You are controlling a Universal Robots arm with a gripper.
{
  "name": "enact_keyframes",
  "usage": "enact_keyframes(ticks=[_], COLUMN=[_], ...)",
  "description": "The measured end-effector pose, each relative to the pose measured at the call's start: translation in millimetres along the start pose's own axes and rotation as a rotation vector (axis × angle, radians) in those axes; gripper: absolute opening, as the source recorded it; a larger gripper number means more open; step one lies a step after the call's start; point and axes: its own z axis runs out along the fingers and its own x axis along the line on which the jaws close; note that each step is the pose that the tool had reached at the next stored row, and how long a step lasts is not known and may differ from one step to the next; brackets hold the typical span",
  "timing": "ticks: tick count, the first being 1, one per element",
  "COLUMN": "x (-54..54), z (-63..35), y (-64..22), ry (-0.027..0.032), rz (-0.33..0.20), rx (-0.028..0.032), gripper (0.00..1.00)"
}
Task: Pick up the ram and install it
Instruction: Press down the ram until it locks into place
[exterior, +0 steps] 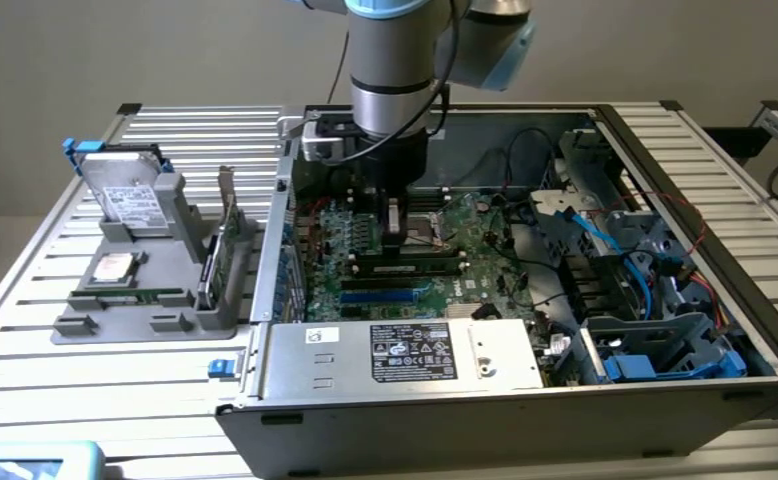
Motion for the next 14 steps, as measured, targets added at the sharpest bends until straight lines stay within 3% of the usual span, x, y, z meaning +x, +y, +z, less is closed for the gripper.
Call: enact_keyframes(ticks=[8,14], x=[0.4,0.1], z=[-6.6,-7.9], y=[-11.0,-24.8], ry=[0.0012,0.0016], rz=[0.004,0.004], rx=[-0.0004,-0.001], gripper=[0.11,0.11])
